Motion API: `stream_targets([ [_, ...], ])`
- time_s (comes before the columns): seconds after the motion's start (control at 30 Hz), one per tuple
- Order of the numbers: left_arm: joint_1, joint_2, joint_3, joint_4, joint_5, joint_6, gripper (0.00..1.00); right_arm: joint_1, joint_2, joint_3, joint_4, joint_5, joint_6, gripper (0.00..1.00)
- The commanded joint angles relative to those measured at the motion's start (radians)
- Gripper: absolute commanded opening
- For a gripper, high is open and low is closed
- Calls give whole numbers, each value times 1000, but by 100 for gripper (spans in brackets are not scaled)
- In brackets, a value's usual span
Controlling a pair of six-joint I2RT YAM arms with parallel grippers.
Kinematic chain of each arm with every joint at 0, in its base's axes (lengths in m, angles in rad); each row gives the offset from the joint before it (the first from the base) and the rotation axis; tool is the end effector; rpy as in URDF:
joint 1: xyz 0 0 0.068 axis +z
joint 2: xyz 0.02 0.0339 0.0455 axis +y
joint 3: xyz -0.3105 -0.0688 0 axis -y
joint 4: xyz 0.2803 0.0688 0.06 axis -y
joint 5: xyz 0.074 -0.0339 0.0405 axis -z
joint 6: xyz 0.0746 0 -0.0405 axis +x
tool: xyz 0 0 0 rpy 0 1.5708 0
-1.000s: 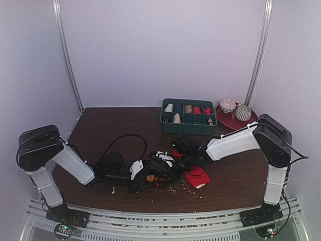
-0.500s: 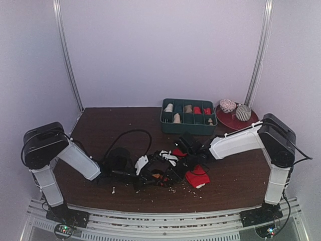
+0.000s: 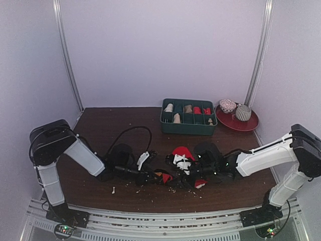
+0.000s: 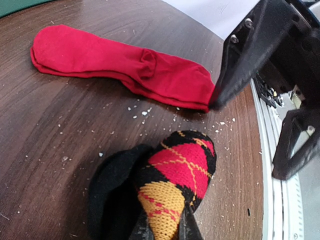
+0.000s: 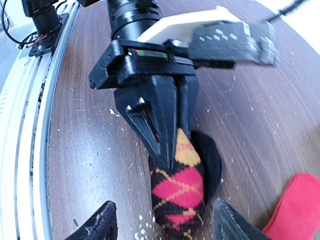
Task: Roll the socks
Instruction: Roll a pair of socks at the center of the board.
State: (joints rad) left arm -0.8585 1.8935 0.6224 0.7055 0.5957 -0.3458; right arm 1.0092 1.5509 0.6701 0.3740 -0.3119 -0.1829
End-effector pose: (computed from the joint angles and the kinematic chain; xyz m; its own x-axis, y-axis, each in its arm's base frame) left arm 0.2122 -0.3098 0.0851 -0.6468 0.3198 -0.6924 0.7620 0.3092 -0.5691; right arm 0.1752 0.3214 0.1756 -0.0817 -0.4549 -0.8868 -0.9796 0.2004 -0.0126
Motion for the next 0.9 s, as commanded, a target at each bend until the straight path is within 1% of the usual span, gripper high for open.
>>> stream_targets([
  [0.0, 0, 97, -48, -340, -56, -29, 0, 12, 80, 38, 70, 51, -87, 66],
  [0.2, 1, 100, -52, -341, -47, -23, 0, 11, 172, 64, 86, 46, -98, 64],
  [0.3, 1, 104, -52, -340, -40, -20, 0, 12, 205, 78, 86, 52, -93, 60],
  [0.33, 1, 105, -54, -337, -35, -18, 0, 12, 213, 80, 94, 55, -89, 57],
  [0.47, 1, 102, -58, -313, -16, -5, 0, 10, 242, 110, 70, 22, -47, 35],
  [0.53, 1, 85, -53, -307, -16, 20, 0, 8, 256, 144, 3, 0, -24, 28],
  [0.57, 1, 68, -50, -309, -25, 38, 0, 6, 259, 151, -24, -11, -11, 27],
  [0.6, 1, 49, -44, -314, -41, 58, 9, 3, 261, 157, -47, -19, 6, 26],
  [0.63, 1, 22, -40, -320, -65, 81, 20, -6, 260, 159, -74, -32, 23, 24],
  [0.73, 1, -110, -53, -302, -116, 153, 61, -30, 258, 177, -173, -76, 83, 23],
  [0.8, 0, -212, -75, -275, -155, 199, 82, -48, 262, 194, -249, -124, 122, 23],
  [0.83, -1, -261, -89, -258, -178, 219, 89, -57, 268, 202, -282, -152, 137, 23],
  [0.87, -3, -305, -102, -239, -198, 244, 93, -63, 276, 217, -326, -174, 151, 23],
])
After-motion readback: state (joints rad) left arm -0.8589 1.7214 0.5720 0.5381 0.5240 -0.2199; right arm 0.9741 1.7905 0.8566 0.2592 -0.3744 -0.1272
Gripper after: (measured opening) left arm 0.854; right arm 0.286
